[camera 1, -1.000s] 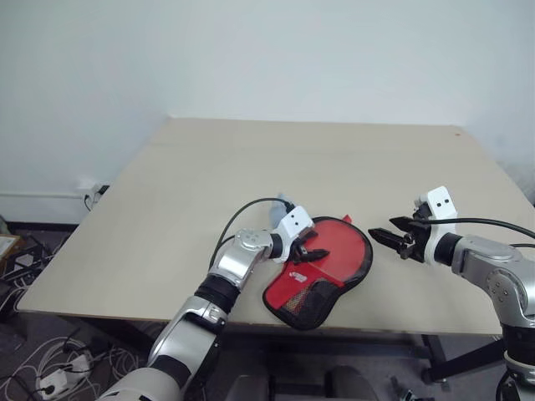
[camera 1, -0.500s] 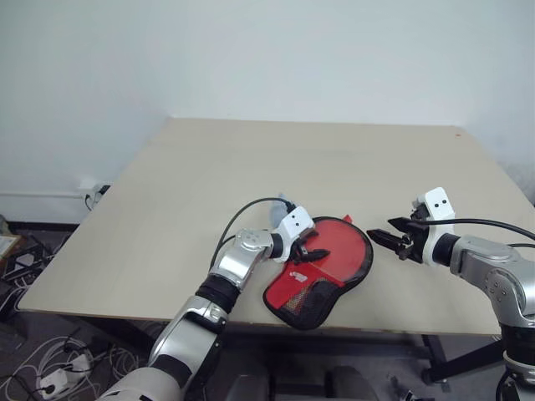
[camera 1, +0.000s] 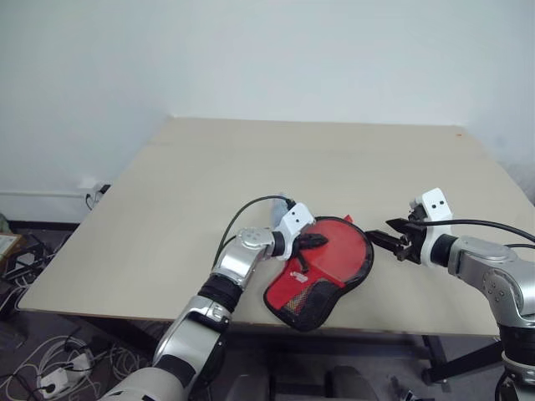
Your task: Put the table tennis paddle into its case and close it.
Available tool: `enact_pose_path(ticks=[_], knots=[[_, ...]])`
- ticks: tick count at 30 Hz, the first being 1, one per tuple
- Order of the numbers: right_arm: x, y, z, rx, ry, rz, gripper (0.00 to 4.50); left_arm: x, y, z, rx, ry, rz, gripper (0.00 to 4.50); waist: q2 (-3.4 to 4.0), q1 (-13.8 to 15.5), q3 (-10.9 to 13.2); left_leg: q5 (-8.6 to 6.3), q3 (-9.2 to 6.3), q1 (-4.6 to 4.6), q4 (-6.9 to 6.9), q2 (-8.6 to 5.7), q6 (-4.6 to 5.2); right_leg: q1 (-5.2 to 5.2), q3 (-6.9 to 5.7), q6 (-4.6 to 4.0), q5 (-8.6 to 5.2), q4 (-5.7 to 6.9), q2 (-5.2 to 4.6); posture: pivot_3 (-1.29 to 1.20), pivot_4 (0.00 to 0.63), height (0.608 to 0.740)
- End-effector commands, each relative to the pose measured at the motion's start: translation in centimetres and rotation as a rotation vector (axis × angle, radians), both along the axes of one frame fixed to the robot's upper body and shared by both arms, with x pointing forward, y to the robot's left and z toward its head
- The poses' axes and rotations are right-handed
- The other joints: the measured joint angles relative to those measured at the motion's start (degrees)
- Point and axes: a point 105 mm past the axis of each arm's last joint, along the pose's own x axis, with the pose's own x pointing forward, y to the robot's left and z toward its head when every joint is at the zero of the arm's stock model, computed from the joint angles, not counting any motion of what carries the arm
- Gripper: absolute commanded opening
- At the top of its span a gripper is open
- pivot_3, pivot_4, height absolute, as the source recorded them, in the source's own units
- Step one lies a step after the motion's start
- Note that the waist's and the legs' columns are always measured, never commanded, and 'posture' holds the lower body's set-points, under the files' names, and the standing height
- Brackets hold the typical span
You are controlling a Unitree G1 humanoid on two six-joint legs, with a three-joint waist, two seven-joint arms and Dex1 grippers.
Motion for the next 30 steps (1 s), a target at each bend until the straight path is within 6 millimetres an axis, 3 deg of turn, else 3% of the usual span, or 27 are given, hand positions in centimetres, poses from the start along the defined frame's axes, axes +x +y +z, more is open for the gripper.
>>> enact_pose_path(ticks=[1, 11, 21, 25, 30], knots=[[0.3, 0.3, 1.7, 0.000, -0.071, 0.013, 3.57, 0.0, -1.3, 3.4, -0.073, -0.092, -0.061, 0.04, 0.00, 0.00, 0.00, 0.00, 0.00, 0.00, 0.00, 0.00, 0.00, 0.00, 0.00, 0.00, 0.00, 0.00, 0.00, 0.00, 0.000, 0.740], [0.6, 0.5, 1.8, 0.012, -0.075, 0.017, 3.57, -1.7, -1.8, 0.2, 0.022, -0.037, -0.129, 0.04, 0.01, -0.05, 0.00, 0.00, 0.02, 0.02, -0.01, 0.00, 0.00, 0.00, 0.01, 0.00, 0.00, 0.01, 0.00, 0.00, 0.000, 0.740], [3.0, 0.9, 3.3, 0.120, -0.132, -0.008, 3.57, -1.5, -0.7, -2.2, 0.070, 0.006, -0.091, 0.04, 0.06, -0.02, -0.04, 0.00, 0.00, 0.05, 0.01, 0.00, 0.01, 0.03, 0.00, 0.00, 0.00, 0.03, 0.00, 0.00, 0.000, 0.740], [4.8, 2.1, 4.9, 0.208, -0.154, 0.020, 3.57, -1.6, -0.6, -2.8, 0.086, 0.016, -0.093, 0.04, 0.12, -0.17, -0.07, 0.01, 0.04, 0.12, 0.03, 0.01, 0.01, 0.06, 0.01, -0.03, 0.02, 0.07, 0.00, 0.00, 0.000, 0.740], [6.5, 4.0, 5.2, 0.220, -0.090, 0.077, 3.57, -1.7, -0.6, -3.1, 0.103, 0.019, -0.106, 0.04, 0.19, -0.17, -0.12, 0.03, 0.01, 0.18, 0.04, 0.01, 0.05, 0.09, -0.01, -0.07, 0.05, 0.15, 0.01, 0.00, 0.000, 0.740]])
